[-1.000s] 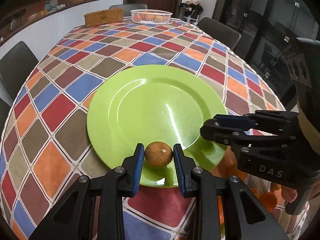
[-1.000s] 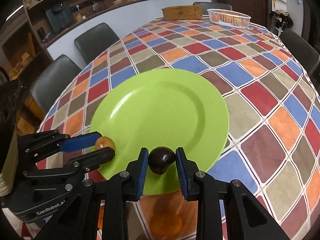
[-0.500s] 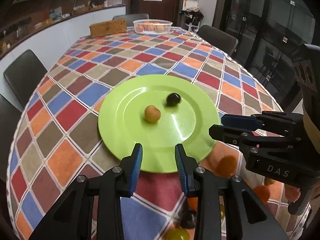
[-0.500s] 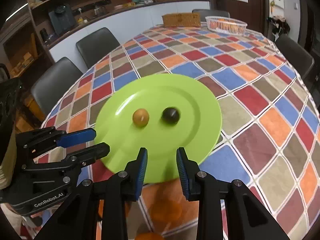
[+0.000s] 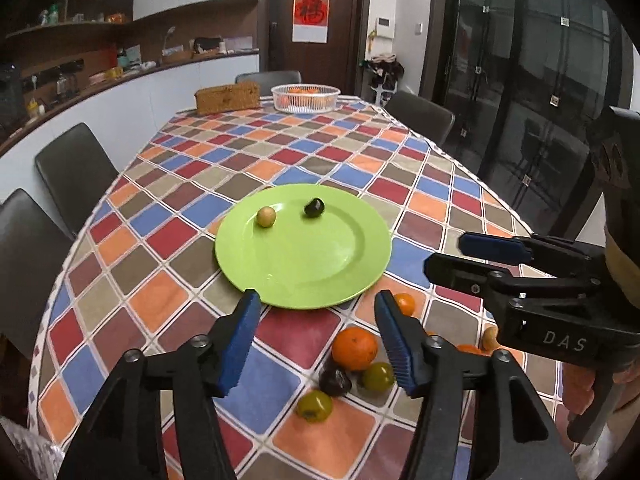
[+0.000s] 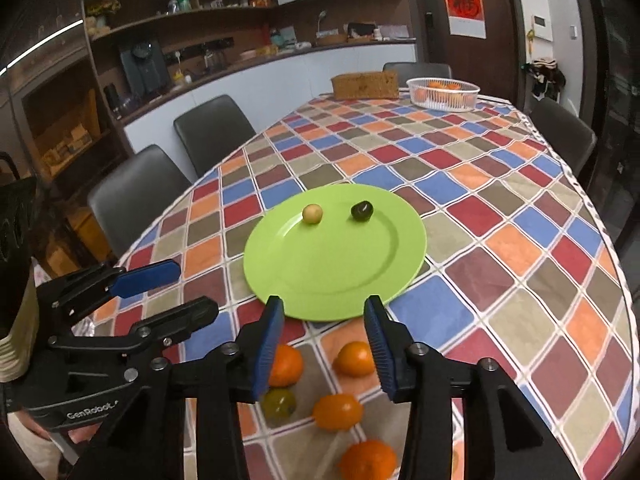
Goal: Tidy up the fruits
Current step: 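Withdraw both tools from the plate back toward the remaining fruits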
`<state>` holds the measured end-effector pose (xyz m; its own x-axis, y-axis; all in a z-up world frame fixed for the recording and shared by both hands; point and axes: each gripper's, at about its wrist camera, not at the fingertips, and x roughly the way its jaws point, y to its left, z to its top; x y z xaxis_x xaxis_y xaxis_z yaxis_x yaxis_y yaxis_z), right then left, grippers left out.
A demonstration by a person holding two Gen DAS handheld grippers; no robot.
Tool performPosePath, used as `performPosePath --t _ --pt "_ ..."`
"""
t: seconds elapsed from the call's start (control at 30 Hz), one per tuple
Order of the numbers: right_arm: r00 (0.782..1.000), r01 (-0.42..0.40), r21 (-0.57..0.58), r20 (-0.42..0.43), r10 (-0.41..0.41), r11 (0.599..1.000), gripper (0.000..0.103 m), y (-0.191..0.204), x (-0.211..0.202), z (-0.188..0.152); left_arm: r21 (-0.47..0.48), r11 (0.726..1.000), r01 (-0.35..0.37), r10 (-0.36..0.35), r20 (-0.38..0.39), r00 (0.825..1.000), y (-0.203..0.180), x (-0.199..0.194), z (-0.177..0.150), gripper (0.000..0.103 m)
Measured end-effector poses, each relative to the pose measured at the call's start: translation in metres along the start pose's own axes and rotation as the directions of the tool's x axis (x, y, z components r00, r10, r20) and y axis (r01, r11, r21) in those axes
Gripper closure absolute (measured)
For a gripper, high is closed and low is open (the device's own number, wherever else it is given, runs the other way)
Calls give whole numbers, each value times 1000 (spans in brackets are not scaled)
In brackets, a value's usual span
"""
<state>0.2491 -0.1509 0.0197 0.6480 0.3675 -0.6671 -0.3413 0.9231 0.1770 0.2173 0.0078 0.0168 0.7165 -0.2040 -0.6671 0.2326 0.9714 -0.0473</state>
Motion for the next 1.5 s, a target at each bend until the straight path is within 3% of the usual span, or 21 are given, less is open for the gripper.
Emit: performPosePath --t 0.27,0.37,0.8,1.2,1.5 --pt "996 67 34 60 -69 997 35 5 -34 -25 -35 996 -80 82 70 994 -1 -35 -22 27" --pt "994 82 45 66 -85 996 35 7 -42 -36 -45 994 -97 101 78 992 -2 -42 -30 22" --pt "984 151 97 77 -158 984 35 1 -60 -80 -19 986 -168 169 84 982 -15 -49 -68 21" --pt "976 205 57 62 -208 977 35 0 -57 -108 34 978 -204 201 81 976 -22 -37 -93 21" --pt "979 202 36 13 -203 979 35 -1 -39 -114 53 983 -175 174 14 985 -17 -12 -101 22"
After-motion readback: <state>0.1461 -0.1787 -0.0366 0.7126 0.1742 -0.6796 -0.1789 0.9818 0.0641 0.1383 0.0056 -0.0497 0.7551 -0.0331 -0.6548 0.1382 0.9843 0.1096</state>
